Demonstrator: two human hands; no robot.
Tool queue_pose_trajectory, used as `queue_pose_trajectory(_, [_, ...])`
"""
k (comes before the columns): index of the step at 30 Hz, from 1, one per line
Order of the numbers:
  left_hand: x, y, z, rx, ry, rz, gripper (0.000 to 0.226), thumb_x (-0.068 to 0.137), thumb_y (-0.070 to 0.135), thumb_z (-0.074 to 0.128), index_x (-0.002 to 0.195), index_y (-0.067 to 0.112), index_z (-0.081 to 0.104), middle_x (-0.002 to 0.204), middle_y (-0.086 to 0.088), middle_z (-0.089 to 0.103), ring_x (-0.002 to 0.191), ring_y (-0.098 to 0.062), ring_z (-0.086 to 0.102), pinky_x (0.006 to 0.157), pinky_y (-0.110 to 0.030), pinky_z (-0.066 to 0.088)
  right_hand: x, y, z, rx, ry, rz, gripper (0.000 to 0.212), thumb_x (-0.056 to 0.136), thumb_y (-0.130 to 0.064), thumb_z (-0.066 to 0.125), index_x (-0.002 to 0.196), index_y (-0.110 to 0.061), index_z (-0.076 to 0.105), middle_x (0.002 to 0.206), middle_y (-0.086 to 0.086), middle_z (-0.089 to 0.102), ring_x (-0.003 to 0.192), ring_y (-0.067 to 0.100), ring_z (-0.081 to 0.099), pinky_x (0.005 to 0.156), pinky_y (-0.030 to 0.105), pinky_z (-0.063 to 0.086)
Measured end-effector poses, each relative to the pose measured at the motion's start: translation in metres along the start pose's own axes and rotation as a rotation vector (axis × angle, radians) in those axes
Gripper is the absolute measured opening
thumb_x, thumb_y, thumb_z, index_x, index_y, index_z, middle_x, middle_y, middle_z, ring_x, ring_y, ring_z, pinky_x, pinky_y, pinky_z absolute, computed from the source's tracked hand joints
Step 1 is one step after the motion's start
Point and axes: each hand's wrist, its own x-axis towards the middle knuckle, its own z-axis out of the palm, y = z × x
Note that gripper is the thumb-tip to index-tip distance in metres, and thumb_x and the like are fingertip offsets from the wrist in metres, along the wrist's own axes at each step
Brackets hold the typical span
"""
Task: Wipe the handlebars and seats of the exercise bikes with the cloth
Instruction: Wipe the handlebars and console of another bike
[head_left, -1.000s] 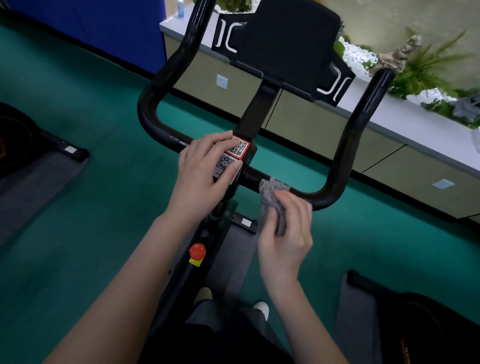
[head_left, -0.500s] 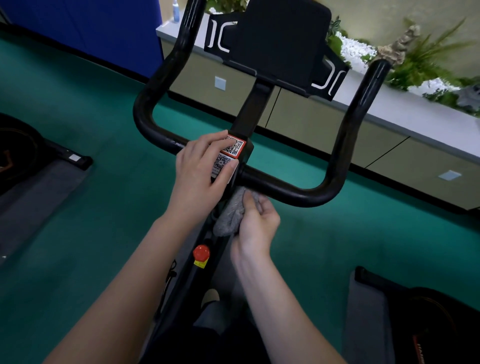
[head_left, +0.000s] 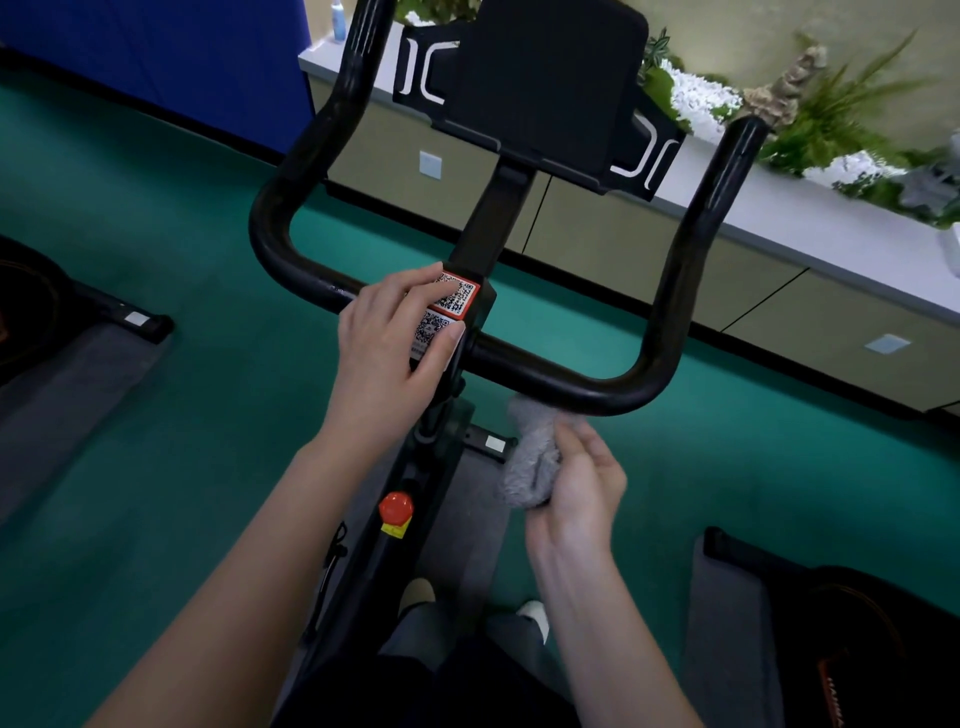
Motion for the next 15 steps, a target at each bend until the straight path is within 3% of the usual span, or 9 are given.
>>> queue_pose_trajectory(5, [0.0,-0.001,-0.001,0.011,-0.018,0.013,0.034,0.094,0.033,0.049,0.125,0.022,0.055,0.133,0.01,0.048,0.121,-0.011,0.042,0.103,-0.014,0.013,0.002,-0.005,-0.003,0.012,0.033,0.081,0.012,0.087,0.009,0.056,0.087,0.0,0.063,0.069,0.003,0.07,0.065,0.013,0.069,0.066,0.026,0.057])
queue_pose_trajectory(8, [0.0,-0.001,-0.001,0.006,-0.016,0.016,0.033,0.094,0.032,0.05,0.125,0.022,0.055,0.133,0.01,0.048,0.121,-0.011,0.042,0.104,-0.022,0.018,0.012,-0.024,-0.021,0.042,0.12,-0.02,0.014,0.089,0.008,0.054,0.092,-0.002,0.064,0.073,-0.002,0.072,0.071,0.011,0.071,0.067,0.024,0.058])
queue_pose_trajectory(10, [0.0,0.0,0.0,0.007,-0.014,0.011,0.033,0.093,0.032,0.05,0.124,0.022,0.055,0.133,0.01,0.048,0.121,-0.012,0.043,0.105,-0.026,0.019,0.018,-0.033,-0.029,0.023,0.172,-0.198,0.013,0.09,0.005,0.055,0.092,-0.005,0.063,0.078,-0.002,0.071,0.07,0.005,0.07,0.064,0.017,0.055])
queue_pose_trajectory(12, [0.0,0.0,0.0,0.007,-0.014,0.004,0.033,0.093,0.032,0.05,0.124,0.022,0.055,0.132,0.01,0.048,0.121,-0.011,0.042,0.104,-0.025,0.018,0.022,-0.035,-0.035,-0.133,0.224,-0.467,0.014,0.091,0.001,0.057,0.096,-0.01,0.062,0.088,-0.003,0.067,0.075,0.0,0.067,0.07,0.014,0.053])
queue_pose_trajectory(15, [0.001,0.001,-0.001,0.004,-0.009,0.005,0.033,0.092,0.032,0.051,0.124,0.021,0.056,0.132,0.01,0.049,0.12,-0.011,0.043,0.103,-0.026,0.02,0.015,-0.03,-0.034,-0.385,0.16,-0.83,0.018,0.088,-0.006,0.06,0.099,-0.021,0.063,0.095,-0.004,0.066,0.089,0.003,0.064,0.08,0.016,0.05])
